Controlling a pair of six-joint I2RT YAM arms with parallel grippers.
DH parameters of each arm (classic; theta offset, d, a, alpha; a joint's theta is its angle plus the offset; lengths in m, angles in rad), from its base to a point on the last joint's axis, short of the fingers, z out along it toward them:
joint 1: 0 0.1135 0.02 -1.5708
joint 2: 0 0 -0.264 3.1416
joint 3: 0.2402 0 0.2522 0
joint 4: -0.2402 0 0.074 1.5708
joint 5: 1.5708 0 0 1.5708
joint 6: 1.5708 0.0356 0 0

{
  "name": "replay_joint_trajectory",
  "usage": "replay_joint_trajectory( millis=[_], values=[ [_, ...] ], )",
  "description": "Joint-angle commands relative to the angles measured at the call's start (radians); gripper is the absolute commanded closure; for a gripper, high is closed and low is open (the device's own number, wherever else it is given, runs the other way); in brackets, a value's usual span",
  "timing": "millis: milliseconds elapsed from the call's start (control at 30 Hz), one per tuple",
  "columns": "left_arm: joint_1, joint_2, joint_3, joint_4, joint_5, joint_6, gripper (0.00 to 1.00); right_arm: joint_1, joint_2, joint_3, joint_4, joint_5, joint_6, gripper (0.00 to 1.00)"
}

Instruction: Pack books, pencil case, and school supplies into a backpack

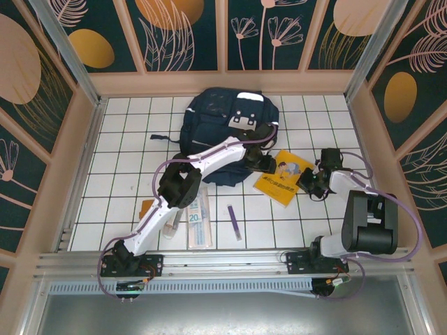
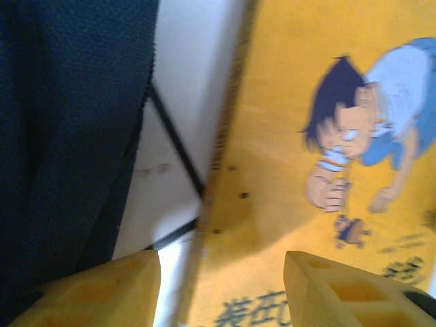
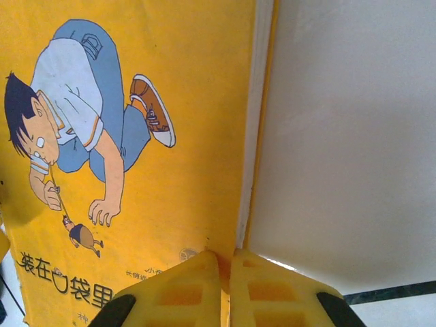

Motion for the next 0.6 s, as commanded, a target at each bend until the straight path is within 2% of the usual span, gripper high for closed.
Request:
replay_joint_trajectory(
  millis=[0, 67, 167, 267, 433, 567],
  values=[
    [0.011, -0.022, -0.010, -0.104, -0.153, 0.018, 0.49, -0.010, 0.039, -0.013, -0.018, 0.068, -0.037, 0.94],
    [0.013, -0.029, -0.030, -0.076, -0.109, 0.026, 0.48, -0.010, 0.041, -0.012, -0.015, 0.063, -0.040, 0.95],
    [0.012, -0.019, -0.084, 0.031, 0.137, 0.038, 0.48, -0.011, 0.037, -0.018, 0.009, 0.013, -0.057, 0.95],
    [0.011, 0.024, -0.068, 0.056, 0.322, 0.049, 0.49, -0.008, 0.038, -0.024, 0.048, -0.110, -0.088, 0.94],
    [0.011, 0.019, -0.079, 0.135, 0.465, 0.035, 0.56, 0.012, 0.043, -0.035, 0.098, -0.226, -0.101, 0.94],
    [0.010, -0.035, -0.155, 0.271, 0.532, -0.023, 0.63, 0.016, 0.041, -0.039, 0.108, -0.245, -0.099, 0.94]
  ],
)
